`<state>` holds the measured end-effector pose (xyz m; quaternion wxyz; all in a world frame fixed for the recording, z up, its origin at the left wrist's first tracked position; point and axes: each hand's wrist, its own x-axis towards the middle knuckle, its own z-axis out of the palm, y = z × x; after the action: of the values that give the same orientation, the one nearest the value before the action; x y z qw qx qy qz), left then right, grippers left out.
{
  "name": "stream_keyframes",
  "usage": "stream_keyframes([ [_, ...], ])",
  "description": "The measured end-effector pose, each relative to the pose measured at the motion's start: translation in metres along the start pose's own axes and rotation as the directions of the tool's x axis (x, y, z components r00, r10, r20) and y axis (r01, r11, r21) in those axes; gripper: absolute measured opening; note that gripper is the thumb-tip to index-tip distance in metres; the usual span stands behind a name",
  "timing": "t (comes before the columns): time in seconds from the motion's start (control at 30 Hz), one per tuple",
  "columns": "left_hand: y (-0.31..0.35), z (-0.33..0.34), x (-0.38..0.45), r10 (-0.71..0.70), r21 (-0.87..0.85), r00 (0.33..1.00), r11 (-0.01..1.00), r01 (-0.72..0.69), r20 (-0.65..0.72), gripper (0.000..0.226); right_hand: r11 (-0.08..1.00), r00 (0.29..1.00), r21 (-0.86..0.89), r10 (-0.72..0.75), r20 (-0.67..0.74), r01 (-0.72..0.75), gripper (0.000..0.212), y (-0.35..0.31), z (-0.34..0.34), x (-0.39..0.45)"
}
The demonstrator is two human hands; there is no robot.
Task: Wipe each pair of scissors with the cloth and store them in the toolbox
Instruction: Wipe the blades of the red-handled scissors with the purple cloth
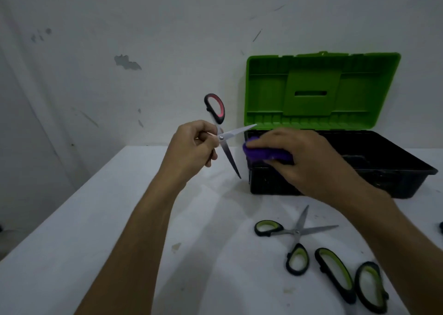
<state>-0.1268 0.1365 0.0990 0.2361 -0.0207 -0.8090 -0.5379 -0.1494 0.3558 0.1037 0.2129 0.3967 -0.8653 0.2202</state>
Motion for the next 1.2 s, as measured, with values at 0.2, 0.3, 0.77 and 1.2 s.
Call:
stream_keyframes([
  [0.2,0.003,0.017,-0.004,-0.059,-0.03,0.984,0.997,0.065,0.171,0.019,0.997,0.996,-0.059,-0.061,-0.058,0.057,0.052,-0.009,0.026,-0.002],
  [0.3,-0.001,0.01,-0.002,-0.092,-0.11,0.991,0.989,0.103,0.101,0.022,0.993,0.997,-0.095,-0.066,0.041,0.069,0.049,-0.014,0.029,-0.005],
  [0.77,-0.009,0.001,0.003,-0.185,-0.165,0.982,0.97,0.177,-0.03,0.012,0.998,0.988,-0.053,-0.022,0.15,0.03,0.049,-0.015,0.037,-0.008],
  [1.2,-0.016,-0.001,-0.002,0.1,0.259,0.993,0.962,-0.081,-0.061,0.009,0.993,0.976,0.114,0.044,-0.212,-0.02,0.045,0.015,-0.025,-0.004],
])
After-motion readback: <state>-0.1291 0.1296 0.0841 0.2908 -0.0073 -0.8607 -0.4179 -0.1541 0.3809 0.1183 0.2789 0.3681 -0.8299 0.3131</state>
